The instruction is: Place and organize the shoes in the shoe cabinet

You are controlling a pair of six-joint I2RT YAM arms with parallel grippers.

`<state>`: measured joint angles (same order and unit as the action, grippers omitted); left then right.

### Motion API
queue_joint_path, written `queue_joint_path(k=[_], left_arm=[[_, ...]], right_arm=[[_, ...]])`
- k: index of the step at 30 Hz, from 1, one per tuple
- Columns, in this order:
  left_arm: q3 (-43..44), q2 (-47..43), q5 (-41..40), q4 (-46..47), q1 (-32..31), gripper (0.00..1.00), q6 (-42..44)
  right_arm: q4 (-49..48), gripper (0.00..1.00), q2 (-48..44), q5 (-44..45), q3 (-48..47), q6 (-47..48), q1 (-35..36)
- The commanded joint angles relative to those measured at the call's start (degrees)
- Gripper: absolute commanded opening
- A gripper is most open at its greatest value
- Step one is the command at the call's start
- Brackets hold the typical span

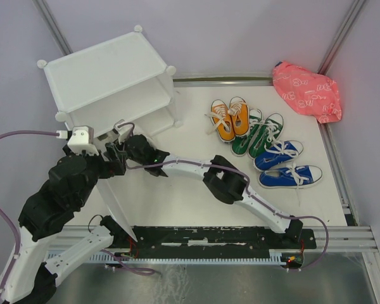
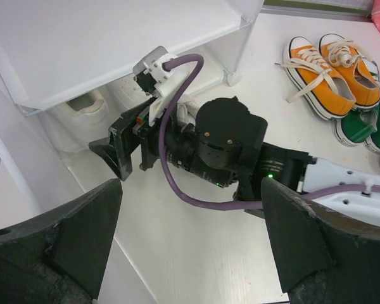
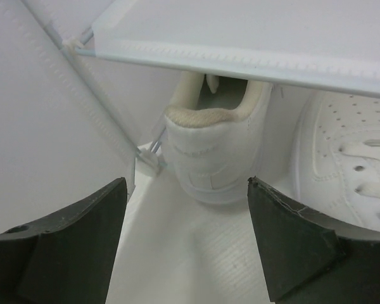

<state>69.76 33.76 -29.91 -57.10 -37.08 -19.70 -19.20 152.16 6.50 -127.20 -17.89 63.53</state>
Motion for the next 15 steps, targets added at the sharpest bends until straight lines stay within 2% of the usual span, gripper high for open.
queue_joint_path(k=[1, 4, 6, 8, 9, 15], left_arm=[[-1.3, -0.3, 0.5, -1.7, 0.1, 0.96, -1.9], [-0.8, -0.6, 0.9, -1.8, 0.1, 0.96, -2.2], [-0.5, -1.1, 0.9, -2.1, 0.2, 0.96, -2.6], [-0.4, -1.5, 0.7, -2.3, 0.1, 0.96, -2.9], [-0.4, -1.7, 0.6, -2.4, 0.1, 0.96, -3.0], [-0.5, -1.5, 0.3, -3.0, 0.1, 0.96, -3.3]], right_arm=[[0.7, 0.83, -12.2, 0.0, 6.2, 1.0, -0.2], [5.2, 0.66, -12.5, -1.5, 5.1, 1.0, -0.2], [7.9, 0.44, -10.7, -3.1, 2.6, 0.6, -0.2], [10.2, 0.27, -7.9, -4.6, -0.7, 0.0, -0.2], [11.4, 0.22, -6.0, -5.2, -3.1, -0.3, -0.2], [13.9, 0.14, -1.9, -6.2, -5.6, -1.5, -0.1]])
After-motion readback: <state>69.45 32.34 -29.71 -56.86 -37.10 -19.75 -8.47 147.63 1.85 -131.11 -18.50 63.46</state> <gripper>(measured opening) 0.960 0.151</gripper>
